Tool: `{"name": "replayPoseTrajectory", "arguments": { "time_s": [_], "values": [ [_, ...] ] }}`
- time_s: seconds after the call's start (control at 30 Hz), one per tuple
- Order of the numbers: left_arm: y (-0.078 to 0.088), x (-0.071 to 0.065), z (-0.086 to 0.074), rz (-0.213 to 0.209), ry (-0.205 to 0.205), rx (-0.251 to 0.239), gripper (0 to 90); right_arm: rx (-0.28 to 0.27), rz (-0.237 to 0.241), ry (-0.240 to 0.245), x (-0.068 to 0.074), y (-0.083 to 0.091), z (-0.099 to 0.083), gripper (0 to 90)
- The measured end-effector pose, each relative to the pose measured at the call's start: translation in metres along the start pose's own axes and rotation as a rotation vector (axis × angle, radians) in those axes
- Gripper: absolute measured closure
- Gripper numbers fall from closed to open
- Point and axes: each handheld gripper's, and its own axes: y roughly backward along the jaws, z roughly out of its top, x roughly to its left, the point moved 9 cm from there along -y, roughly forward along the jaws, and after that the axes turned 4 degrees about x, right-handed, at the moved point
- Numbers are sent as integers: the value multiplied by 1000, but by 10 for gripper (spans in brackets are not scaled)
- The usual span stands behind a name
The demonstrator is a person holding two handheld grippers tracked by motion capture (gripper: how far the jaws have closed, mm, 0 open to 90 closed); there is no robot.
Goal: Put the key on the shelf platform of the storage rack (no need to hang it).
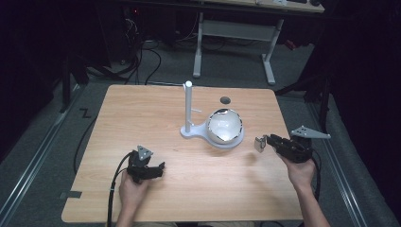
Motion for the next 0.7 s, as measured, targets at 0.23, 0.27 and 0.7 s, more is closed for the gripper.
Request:
{"name": "replayPoseTrajectory", "arguments": {
  "time_s": [0.23, 0.27, 0.7],
  "values": [
    [0, 0, 0, 0, 0, 0, 187, -14, 63, 16, 16, -4, 13, 747],
    [0, 0, 0, 0, 0, 0, 187, -14, 63, 16, 16, -4, 13, 747],
    [0, 0, 0, 0, 1, 0, 187, -39, 150, 44, 43, -11, 40, 748]
  ]
}}
